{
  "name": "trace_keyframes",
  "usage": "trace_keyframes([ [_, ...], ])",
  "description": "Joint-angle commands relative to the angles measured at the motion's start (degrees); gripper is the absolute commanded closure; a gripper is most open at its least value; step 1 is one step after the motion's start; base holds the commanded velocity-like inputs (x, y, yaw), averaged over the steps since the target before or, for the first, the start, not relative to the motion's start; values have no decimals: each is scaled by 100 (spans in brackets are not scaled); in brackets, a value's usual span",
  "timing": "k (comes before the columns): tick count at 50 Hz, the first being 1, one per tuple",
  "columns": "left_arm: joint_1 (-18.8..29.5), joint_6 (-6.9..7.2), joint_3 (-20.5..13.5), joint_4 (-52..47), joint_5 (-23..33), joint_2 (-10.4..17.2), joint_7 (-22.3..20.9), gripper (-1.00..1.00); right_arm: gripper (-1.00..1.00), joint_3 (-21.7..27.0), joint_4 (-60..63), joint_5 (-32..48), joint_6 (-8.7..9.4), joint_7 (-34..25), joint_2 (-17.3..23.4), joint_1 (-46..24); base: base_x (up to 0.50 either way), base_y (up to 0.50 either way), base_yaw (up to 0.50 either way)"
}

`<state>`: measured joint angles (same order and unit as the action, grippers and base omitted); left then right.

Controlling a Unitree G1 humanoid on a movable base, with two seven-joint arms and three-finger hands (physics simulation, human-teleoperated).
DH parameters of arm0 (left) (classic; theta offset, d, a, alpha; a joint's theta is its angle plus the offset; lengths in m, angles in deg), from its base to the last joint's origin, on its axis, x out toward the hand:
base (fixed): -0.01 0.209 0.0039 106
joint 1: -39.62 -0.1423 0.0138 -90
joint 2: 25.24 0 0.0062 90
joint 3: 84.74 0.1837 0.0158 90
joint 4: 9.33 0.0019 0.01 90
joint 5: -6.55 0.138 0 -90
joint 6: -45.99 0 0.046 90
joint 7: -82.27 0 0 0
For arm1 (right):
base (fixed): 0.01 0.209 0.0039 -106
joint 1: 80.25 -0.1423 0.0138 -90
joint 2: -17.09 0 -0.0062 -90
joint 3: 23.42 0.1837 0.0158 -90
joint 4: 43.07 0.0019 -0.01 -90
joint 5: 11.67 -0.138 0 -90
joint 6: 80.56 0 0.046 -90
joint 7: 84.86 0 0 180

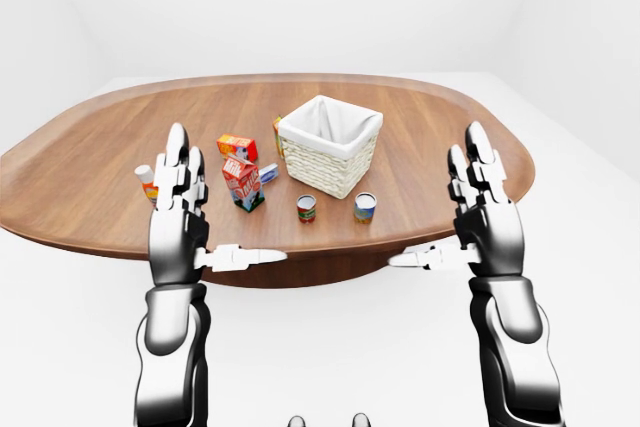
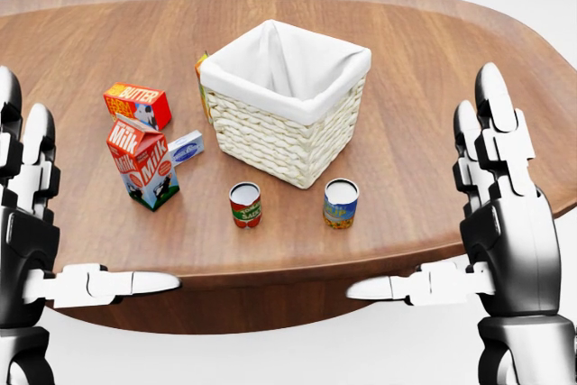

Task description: Pick up the alphabet soup, and put it in the basket.

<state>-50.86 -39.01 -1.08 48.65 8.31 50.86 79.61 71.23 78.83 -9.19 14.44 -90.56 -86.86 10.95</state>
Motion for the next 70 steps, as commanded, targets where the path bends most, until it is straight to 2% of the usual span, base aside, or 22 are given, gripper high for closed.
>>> trace_keyframes([
  [1,19,0,9,-68,1,9,-1,-100,-100,-46,-18,63,0,-26,-9,23,0,0,0],
  [57,-29,0,106,-113,102,-26,-9,-100,-100,-110,-43,126,0,-30,-42,90,17,0,0],
  [70,-14,0,40,-117,84,-3,-14,-100,-100,-121,-23,113,0,-25,-44,90,19,-17,0],
])
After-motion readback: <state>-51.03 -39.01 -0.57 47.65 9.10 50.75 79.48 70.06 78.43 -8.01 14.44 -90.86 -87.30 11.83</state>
